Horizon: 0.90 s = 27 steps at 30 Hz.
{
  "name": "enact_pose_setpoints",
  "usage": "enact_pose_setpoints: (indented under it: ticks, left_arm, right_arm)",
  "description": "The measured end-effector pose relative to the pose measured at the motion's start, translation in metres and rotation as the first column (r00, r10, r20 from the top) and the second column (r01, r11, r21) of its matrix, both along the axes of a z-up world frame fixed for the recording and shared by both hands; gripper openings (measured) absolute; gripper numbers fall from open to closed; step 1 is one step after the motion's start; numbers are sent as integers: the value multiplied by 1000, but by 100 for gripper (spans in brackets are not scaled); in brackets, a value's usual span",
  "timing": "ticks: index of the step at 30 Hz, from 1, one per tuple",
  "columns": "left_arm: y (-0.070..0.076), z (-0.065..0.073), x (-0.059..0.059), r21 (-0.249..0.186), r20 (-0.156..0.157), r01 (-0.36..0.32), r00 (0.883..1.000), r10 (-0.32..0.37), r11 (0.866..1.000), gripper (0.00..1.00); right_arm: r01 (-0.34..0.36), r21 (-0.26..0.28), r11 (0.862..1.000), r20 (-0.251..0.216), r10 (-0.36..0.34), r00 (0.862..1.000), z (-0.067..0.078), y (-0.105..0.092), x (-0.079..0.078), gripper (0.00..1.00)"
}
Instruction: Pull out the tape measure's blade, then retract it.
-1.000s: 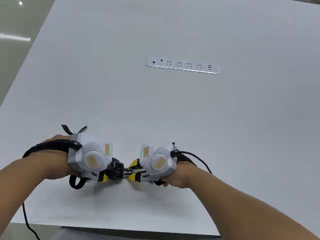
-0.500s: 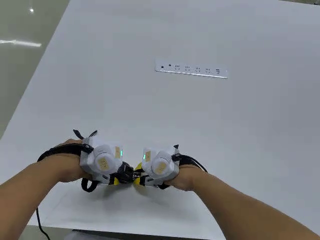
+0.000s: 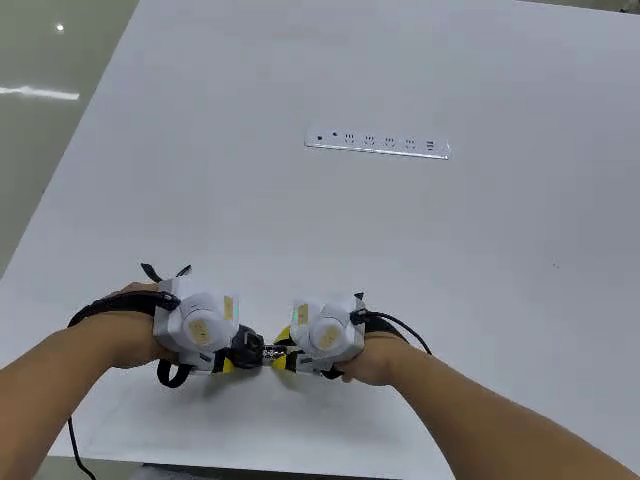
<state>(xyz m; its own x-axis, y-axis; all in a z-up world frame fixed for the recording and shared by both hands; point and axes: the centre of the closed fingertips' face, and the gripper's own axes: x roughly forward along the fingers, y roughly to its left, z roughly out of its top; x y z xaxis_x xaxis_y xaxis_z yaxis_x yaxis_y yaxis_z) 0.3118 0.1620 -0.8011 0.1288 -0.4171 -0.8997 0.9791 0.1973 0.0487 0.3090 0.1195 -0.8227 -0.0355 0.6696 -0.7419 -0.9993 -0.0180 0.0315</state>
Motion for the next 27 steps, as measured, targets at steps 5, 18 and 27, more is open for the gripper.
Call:
enact_pose_setpoints:
  ticks: [5, 18, 27]
  left_arm:
    - [0, 0, 0, -1, -2, 0, 1000, 0, 1000, 35]
    - [0, 0, -1, -6, -6, 3, 1000, -3, 1000, 35]
    - [1, -1, -2, 5, -11, 22, 1000, -22, 1000, 35]
  right_arm:
    - [4, -1, 1000, -4, -4, 1000, -2, -1, 0, 13]
    - [17, -15, 1000, -18, -17, 1000, -4, -10, -1, 14]
    - [24, -18, 1000, -24, -25, 999, -4, -14, -2, 13]
